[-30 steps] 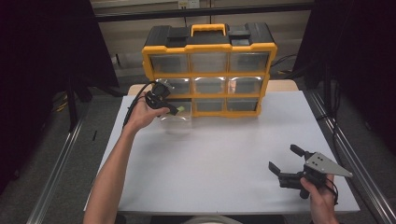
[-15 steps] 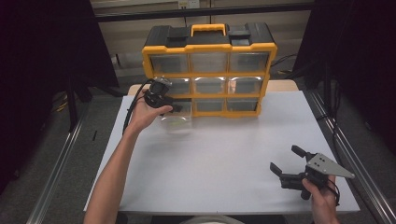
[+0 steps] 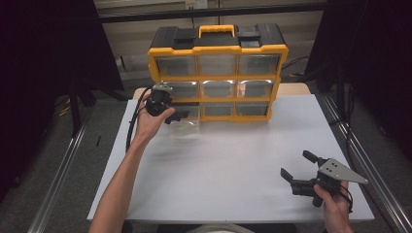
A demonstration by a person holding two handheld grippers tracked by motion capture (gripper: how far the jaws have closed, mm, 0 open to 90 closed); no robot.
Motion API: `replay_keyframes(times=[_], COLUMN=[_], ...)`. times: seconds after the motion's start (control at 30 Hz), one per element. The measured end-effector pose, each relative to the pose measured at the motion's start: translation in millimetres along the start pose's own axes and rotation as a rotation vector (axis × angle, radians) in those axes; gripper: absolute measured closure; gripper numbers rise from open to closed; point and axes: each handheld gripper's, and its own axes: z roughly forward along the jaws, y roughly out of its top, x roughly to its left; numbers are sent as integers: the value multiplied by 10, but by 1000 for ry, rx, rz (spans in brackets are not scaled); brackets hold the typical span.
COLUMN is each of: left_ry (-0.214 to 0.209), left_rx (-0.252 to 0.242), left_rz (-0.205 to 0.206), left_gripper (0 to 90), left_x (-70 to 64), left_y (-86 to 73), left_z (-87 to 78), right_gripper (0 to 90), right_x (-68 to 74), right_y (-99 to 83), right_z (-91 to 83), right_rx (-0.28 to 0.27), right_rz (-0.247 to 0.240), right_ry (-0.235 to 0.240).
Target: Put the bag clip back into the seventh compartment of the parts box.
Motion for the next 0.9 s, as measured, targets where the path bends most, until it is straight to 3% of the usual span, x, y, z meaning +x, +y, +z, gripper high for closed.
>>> replay_keyframes(times=[0.1, 0.2, 0.23, 0.3, 0.4, 0.47, 0.63, 0.8, 0.9], left_ry=[-23, 25, 21, 56, 68, 90, 104, 100, 132], left_rx=[-43, -82, -114, -164, -205, -220, -316, -342, -361], left_rz=[5, 8, -5, 9, 21, 7, 0, -4, -5], left_gripper=[44, 44, 44, 42, 39, 41, 40, 38, 36], left_x=[-7, -23, -34, -72, -129, -152, -202, -282, -359], left_y=[-57, -103, -127, -166, -220, -250, -388, -503, -559], left_z=[-39, -83, -90, -119, -146, -165, -205, -255, -299], right_gripper=[0, 0, 0, 0, 0, 0, 0, 0, 0], right_x=[2, 8, 9, 12, 18, 21, 27, 25, 22], right_y=[1, 5, 6, 8, 11, 13, 19, 16, 17], right_z=[10, 17, 20, 22, 22, 21, 33, 38, 27], right_rx=[0, 1, 1, 1, 0, 5, 2, 5, 5], right_rz=[-3, -1, -3, -5, -7, -6, -10, -7, -8], right_ry=[5, -1, 1, 2, 0, 1, -6, -9, -10])
